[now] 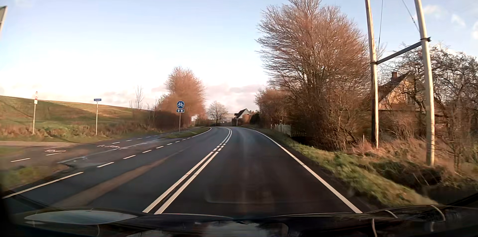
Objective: Follow the waypoints while adhering to traffic rules and regulations
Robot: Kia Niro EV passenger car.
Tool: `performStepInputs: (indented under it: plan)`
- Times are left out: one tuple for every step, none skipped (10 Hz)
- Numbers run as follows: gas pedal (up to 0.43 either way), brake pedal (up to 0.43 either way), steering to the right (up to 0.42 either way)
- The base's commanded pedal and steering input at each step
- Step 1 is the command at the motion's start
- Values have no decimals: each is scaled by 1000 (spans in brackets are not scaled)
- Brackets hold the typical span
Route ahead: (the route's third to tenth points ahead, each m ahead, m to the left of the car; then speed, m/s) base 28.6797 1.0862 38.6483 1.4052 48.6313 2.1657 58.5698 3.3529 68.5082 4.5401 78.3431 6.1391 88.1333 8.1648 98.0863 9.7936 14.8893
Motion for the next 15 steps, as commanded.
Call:
performStepInputs:
  plan:
    - [268, 0, 4]
    - [268, 0, 4]
    - [268, 0, 4]
    - [268, 0, 3]
    - [268, 0, 2]
    - [268, 0, -1]
    - [268, 0, -9]
    - [268, 0, -12]
    - [268, 0, -12]
    - [268, 0, -13]
    - [268, 0, -13]
    - [268, 0, -12]
    - [268, 0, -13]
    - [268, 0, -12]
    - [268, 0, -11]
